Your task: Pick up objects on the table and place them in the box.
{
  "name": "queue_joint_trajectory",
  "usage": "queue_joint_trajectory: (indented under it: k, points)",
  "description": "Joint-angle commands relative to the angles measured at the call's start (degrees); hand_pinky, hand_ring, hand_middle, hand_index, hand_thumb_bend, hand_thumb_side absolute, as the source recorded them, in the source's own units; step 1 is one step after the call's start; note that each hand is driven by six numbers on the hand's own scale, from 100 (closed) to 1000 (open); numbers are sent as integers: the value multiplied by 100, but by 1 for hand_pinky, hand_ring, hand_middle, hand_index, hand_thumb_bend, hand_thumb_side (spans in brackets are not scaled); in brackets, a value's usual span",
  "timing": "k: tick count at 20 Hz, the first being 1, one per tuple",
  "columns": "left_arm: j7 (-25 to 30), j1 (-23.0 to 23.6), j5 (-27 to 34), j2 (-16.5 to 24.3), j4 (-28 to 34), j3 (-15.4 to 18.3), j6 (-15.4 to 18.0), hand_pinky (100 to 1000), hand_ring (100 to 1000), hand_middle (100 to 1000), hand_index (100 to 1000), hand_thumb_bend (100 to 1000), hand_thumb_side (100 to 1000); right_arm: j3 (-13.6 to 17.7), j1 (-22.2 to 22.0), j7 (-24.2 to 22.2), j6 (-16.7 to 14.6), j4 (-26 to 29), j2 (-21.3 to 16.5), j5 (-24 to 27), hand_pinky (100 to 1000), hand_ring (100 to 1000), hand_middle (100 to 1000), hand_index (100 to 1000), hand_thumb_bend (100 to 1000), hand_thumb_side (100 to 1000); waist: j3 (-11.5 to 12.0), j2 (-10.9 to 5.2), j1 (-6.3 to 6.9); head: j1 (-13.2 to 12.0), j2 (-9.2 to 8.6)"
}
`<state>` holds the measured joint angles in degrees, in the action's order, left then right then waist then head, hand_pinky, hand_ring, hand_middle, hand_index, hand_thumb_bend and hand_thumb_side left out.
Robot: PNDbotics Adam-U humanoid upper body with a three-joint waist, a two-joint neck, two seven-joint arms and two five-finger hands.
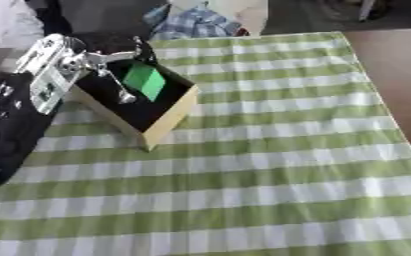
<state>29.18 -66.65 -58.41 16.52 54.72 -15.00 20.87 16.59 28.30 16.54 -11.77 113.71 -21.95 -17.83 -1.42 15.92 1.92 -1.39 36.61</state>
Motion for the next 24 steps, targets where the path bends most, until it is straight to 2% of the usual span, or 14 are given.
queue_joint_trajectory:
  k: [1,3,6,10,13,15,20,24]
  points:
    - [-117,-126,-128,15,-22,71,-28,433,519,537,707,179,100,55,86,14,-11,88,-76,44,556,786,713,894,100,1000,-16,-99,-16,-12,-75]
    - [-150,-102,-193,-3,-64,76,-57,493,570,581,732,222,100,63,83,21,-11,88,-71,46,555,786,713,894,100,1000,-24,-95,-20,-6,-75]
    - [-175,-81,-319,-11,-105,74,-57,655,719,677,788,337,116,73,72,30,-8,88,-70,46,555,786,712,894,100,1000,-29,-95,-22,-7,-77]
    - [-176,-73,-533,-12,-103,79,5,729,809,783,852,459,238,79,61,35,-4,88,-58,48,554,786,712,894,100,1000,-23,-103,-25,-7,-59]
    - [-148,-68,-662,-9,-106,93,70,790,856,826,871,517,206,87,46,39,3,88,-50,45,554,786,711,894,100,1000,-24,-111,-32,-7,-52]
    - [-128,-67,-709,-7,-100,118,107,786,853,821,869,506,213,92,37,43,5,88,-45,46,554,786,711,894,100,1000,-24,-117,-34,-6,-38]
    - [-209,-64,-551,3,26,192,113,751,829,792,857,385,163,99,18,45,33,88,-34,47,553,786,711,894,100,1000,-13,-141,-29,6,-11]
    - [-319,-72,-262,52,272,255,-18,710,794,759,843,269,125,94,17,49,29,88,-45,40,556,787,713,894,100,1000,-3,-177,-27,19,16]
